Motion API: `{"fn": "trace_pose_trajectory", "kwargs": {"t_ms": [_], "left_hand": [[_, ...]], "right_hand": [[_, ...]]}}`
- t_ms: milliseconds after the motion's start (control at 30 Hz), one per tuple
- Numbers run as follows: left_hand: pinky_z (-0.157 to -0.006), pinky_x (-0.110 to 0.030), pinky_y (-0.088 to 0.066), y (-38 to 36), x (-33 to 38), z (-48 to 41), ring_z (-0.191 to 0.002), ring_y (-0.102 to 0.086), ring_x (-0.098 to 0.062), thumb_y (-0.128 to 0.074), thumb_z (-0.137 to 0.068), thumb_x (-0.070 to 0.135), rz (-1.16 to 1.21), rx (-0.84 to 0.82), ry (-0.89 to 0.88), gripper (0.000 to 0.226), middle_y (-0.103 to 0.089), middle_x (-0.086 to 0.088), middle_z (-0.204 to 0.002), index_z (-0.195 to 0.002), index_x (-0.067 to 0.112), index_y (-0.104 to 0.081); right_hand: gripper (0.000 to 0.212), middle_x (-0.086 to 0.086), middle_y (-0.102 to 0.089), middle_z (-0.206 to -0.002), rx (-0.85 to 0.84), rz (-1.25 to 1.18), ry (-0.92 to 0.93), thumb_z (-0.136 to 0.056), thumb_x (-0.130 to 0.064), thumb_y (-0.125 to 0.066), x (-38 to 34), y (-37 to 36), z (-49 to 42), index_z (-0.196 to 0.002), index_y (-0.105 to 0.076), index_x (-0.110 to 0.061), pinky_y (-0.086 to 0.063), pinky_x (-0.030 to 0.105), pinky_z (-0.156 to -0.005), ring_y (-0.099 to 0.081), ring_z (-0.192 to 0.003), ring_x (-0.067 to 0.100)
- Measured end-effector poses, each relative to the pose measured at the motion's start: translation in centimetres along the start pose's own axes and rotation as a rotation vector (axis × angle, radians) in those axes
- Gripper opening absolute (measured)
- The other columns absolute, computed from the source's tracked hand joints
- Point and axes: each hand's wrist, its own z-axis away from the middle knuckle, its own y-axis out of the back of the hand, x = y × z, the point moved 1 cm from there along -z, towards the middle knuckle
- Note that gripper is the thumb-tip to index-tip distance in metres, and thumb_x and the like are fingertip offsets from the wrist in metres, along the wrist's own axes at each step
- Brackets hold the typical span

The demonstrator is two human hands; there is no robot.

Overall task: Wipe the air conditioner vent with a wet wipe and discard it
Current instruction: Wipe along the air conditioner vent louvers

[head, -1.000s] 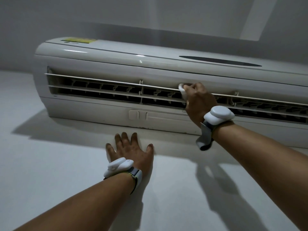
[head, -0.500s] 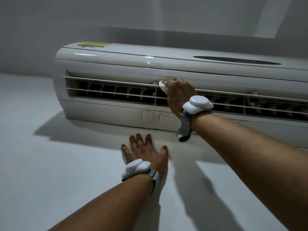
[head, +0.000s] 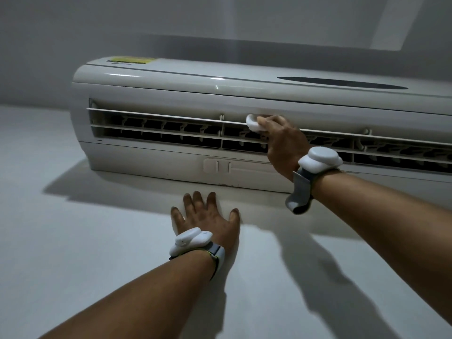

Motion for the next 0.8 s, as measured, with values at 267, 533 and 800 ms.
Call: {"fn": "trace_pose_trajectory", "kwargs": {"t_ms": [267,533,800], "left_hand": [[-0.116,-0.051,0.007,-0.1,-0.1,-0.2,-0.148,0.007,-0.022,-0.021,-0.087,0.066,0.002,0.012,-0.002,0.074,0.000,-0.001,-0.162,-0.152,0.031,-0.010],[-0.116,-0.051,0.009,0.1,-0.2,-0.2,-0.148,0.011,-0.022,-0.019,-0.089,0.066,0.008,-0.004,-0.001,0.075,0.004,-0.001,-0.162,-0.153,0.031,-0.006],[-0.115,-0.052,0.011,-0.2,-0.1,-0.1,-0.148,0.011,-0.023,-0.020,-0.088,0.065,0.002,0.011,0.000,0.075,0.003,-0.003,-0.162,-0.153,0.029,-0.007]], "right_hand": [[0.026,0.015,-0.065,-0.110,0.069,0.247,0.002,-0.093,-0.019,-0.052,6.1,3.8,1.4,-0.118,-0.063,-0.016,-0.049,0.040,-0.077,-0.060,-0.096,0.038],[0.019,0.005,-0.064,-0.069,0.059,0.574,0.085,-0.091,-0.024,-0.048,5.1,4.6,0.4,-0.077,-0.061,-0.019,-0.034,0.035,-0.069,-0.056,-0.061,0.030],[0.022,0.009,-0.066,-0.089,0.070,0.530,0.073,-0.093,-0.026,-0.048,3.3,3.0,0.0,-0.096,-0.066,-0.014,-0.044,0.033,-0.059,-0.060,-0.070,0.036]]}}
